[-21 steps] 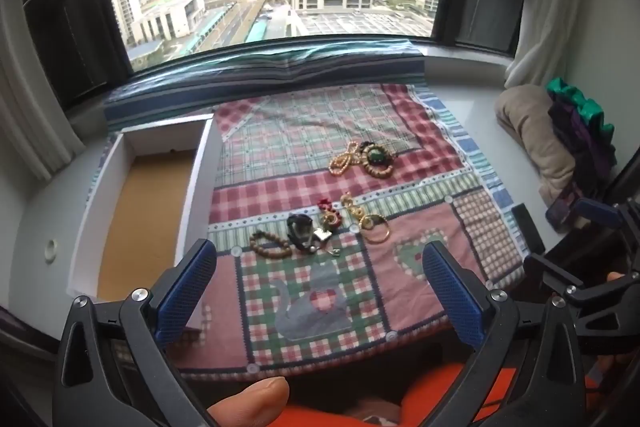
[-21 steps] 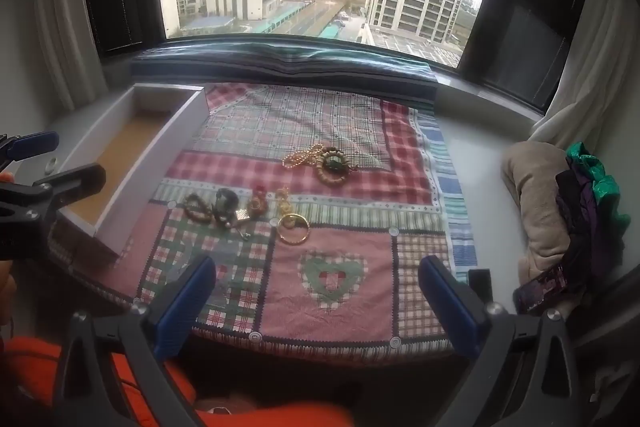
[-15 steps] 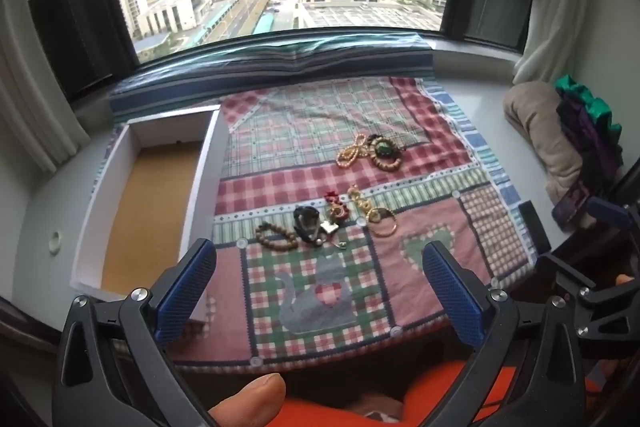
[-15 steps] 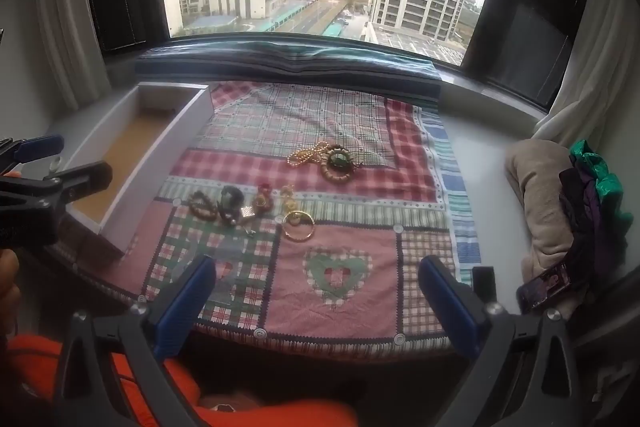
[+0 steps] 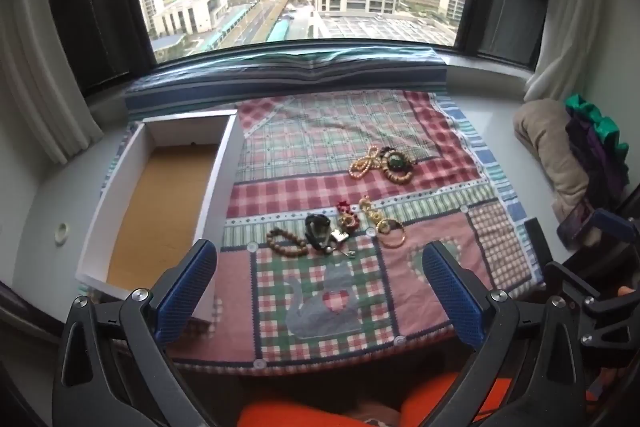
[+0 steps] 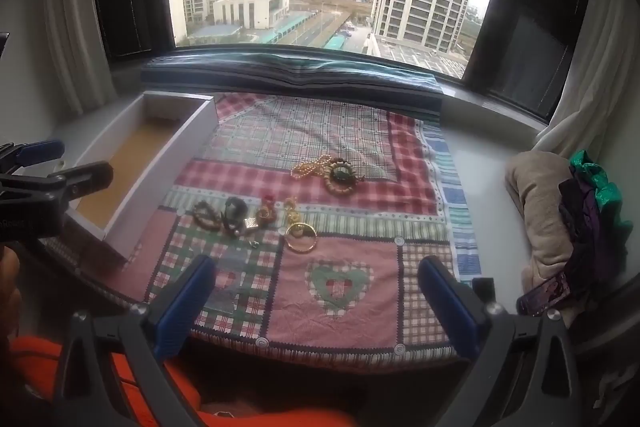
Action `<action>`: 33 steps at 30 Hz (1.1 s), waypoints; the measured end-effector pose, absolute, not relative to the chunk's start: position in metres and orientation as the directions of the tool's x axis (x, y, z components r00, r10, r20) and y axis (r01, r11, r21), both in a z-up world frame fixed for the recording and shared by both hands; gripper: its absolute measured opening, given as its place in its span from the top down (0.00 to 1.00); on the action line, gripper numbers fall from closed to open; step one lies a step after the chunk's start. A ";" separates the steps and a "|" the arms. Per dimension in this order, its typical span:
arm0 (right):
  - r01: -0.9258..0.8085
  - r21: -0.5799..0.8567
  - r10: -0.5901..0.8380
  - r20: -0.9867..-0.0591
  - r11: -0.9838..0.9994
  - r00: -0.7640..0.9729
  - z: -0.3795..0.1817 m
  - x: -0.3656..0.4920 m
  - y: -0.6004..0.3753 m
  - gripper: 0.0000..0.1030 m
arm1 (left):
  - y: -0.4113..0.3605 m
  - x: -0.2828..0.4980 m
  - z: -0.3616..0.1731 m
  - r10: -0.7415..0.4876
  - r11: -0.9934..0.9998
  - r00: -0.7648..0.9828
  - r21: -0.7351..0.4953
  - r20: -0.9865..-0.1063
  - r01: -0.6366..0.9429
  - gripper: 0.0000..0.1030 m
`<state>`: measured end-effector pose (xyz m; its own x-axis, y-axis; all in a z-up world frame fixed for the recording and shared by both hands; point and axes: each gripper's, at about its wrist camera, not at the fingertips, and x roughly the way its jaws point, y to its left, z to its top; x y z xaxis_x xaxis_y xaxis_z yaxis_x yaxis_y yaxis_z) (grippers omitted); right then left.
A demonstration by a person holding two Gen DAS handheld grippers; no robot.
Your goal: Organize jewelry
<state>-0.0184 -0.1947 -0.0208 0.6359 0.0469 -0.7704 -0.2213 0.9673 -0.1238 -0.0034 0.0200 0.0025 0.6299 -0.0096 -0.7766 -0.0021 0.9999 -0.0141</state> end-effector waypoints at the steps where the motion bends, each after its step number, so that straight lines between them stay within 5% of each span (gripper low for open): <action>1: -0.220 -0.125 0.046 -0.770 0.967 0.637 -0.021 -0.018 -0.194 0.00 | 0.019 -0.002 0.003 -0.008 1.000 0.631 -0.012 -0.776 -0.002 0.00; 33: -0.229 -0.116 0.064 -0.755 0.966 0.653 -0.017 -0.009 -0.190 0.00 | 0.019 0.005 0.004 0.013 1.000 0.634 0.020 -0.773 0.004 0.01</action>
<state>-0.0088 -0.1903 -0.0174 0.6526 0.0641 -0.7550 -0.2291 0.9665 -0.1160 0.0050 0.0190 0.0039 0.6341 0.0132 -0.7731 0.0041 0.9998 0.0204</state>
